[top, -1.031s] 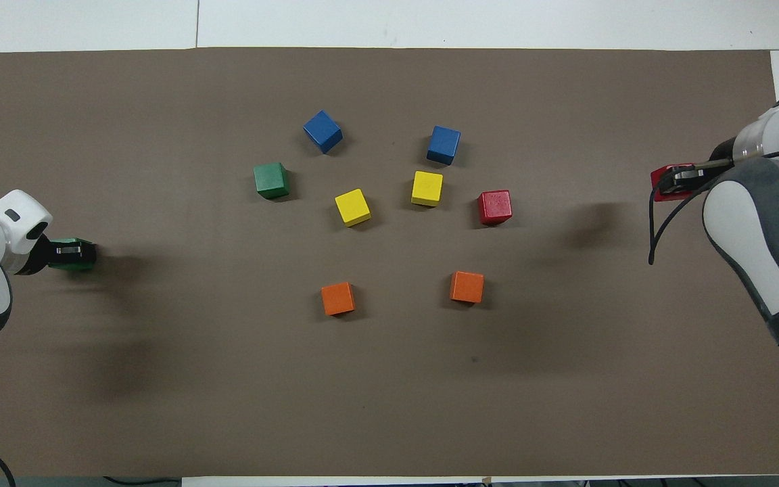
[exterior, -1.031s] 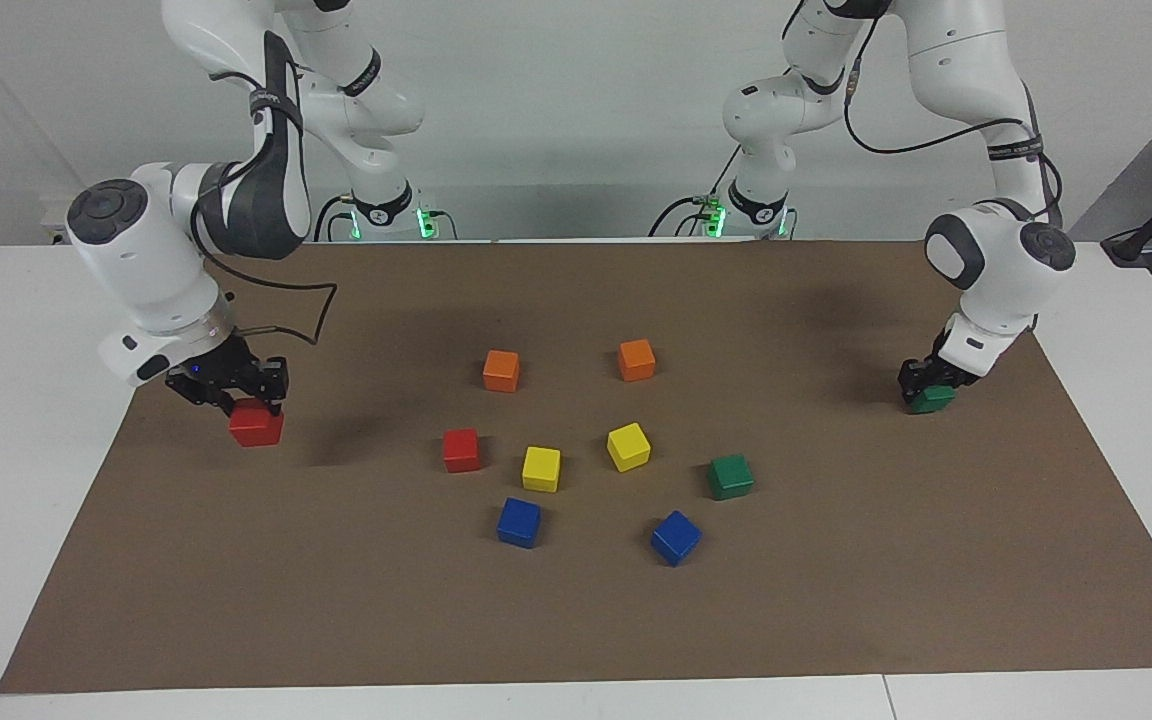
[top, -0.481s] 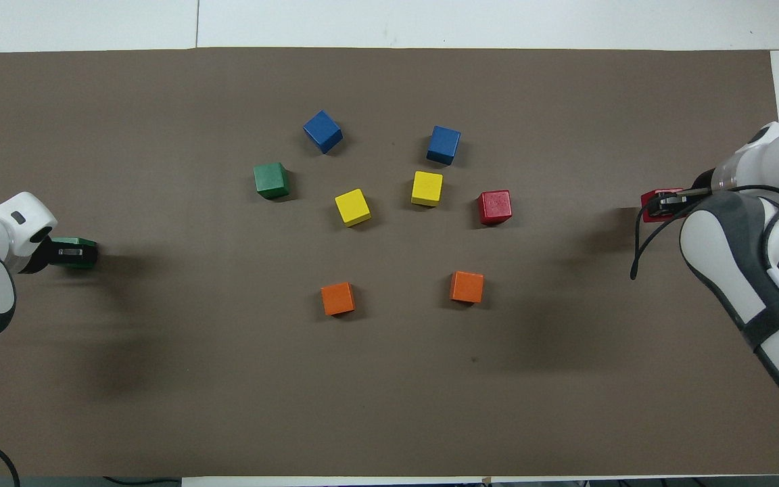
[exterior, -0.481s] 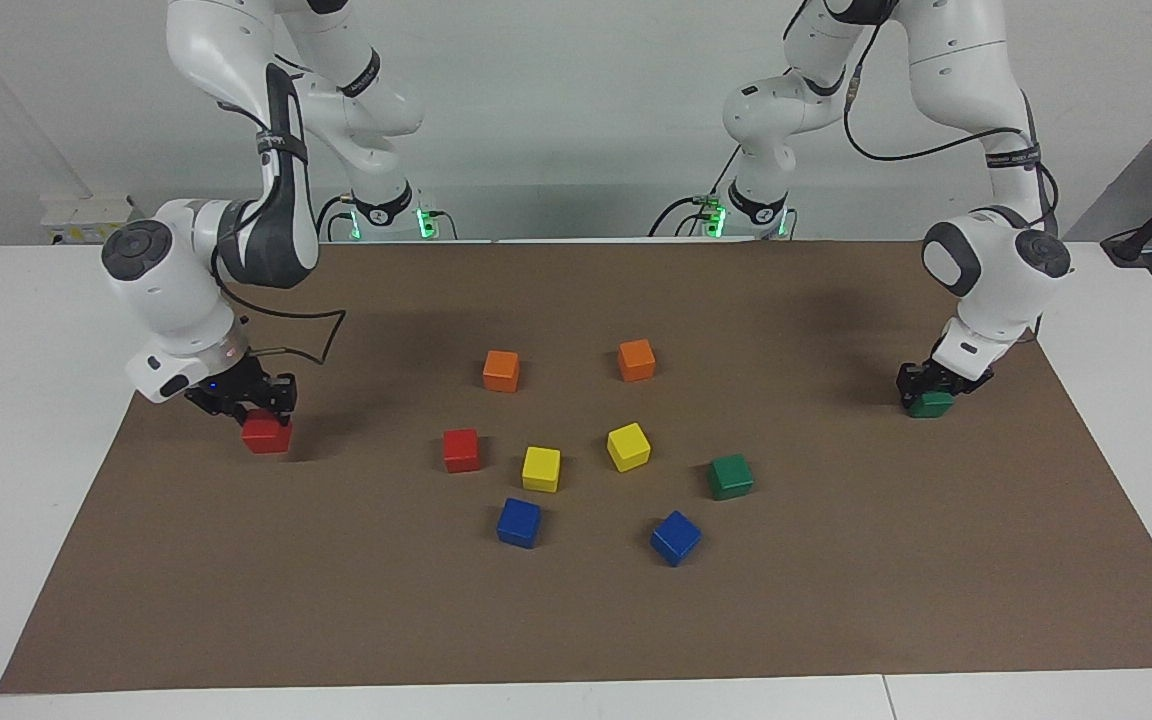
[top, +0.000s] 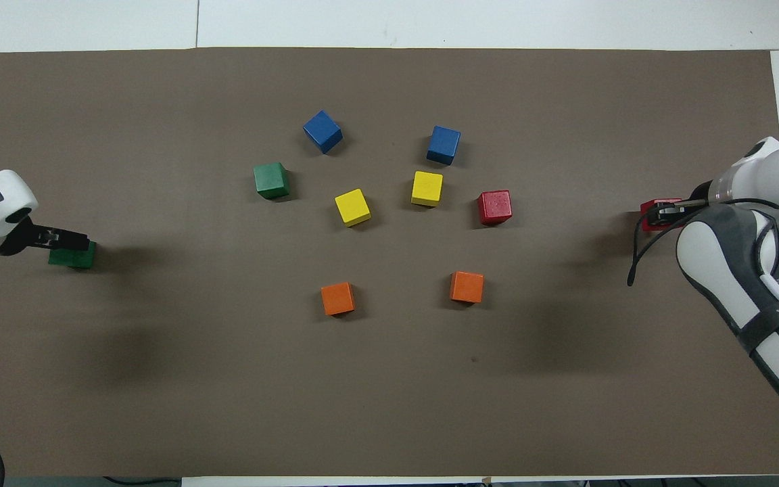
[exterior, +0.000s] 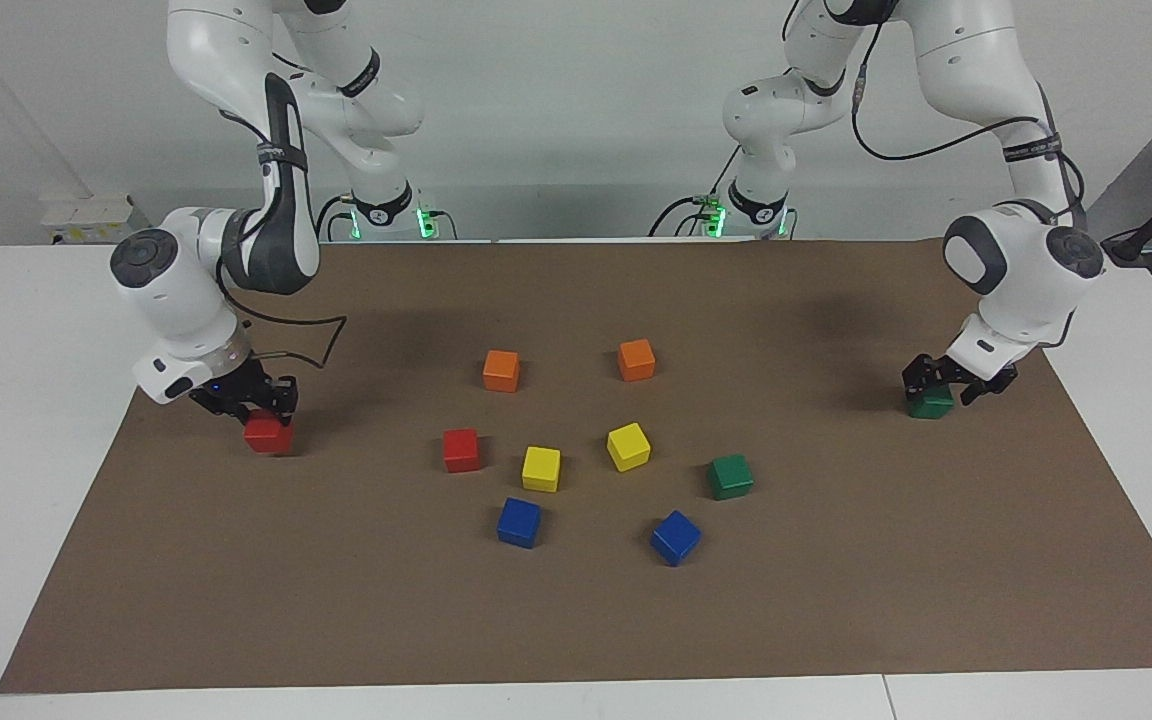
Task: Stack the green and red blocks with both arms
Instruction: 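Release the green cube with the left gripper while the right gripper lowers red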
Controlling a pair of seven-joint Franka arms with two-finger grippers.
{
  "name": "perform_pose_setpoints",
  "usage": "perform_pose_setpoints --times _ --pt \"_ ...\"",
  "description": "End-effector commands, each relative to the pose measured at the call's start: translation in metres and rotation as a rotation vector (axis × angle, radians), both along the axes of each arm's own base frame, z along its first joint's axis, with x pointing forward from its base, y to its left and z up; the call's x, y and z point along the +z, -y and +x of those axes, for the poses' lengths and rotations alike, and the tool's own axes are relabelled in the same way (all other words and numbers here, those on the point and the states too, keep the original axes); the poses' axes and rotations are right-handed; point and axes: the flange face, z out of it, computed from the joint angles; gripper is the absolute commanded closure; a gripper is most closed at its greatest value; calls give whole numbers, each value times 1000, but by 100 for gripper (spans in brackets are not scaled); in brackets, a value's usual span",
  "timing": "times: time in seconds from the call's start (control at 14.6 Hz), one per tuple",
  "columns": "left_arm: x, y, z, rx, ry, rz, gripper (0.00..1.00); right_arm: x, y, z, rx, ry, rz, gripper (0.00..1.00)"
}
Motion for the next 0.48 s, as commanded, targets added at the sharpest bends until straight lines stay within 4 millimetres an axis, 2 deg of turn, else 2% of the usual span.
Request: perform_pose_setpoints --times 0.0,0.14,0.27,0.41 --pt "59 11 25 -41 -19 6 0 -2 1 -9 -6 19 8 100" --pt "84 68 41 -27 8 10 0 -3 0 -8 -7 34 8 100" --pt "89 131 48 85 28 2 0 -9 1 -7 -6 34 6 100" --pt "94 185 50 142 45 -18 0 -11 0 -7 -6 37 6 100"
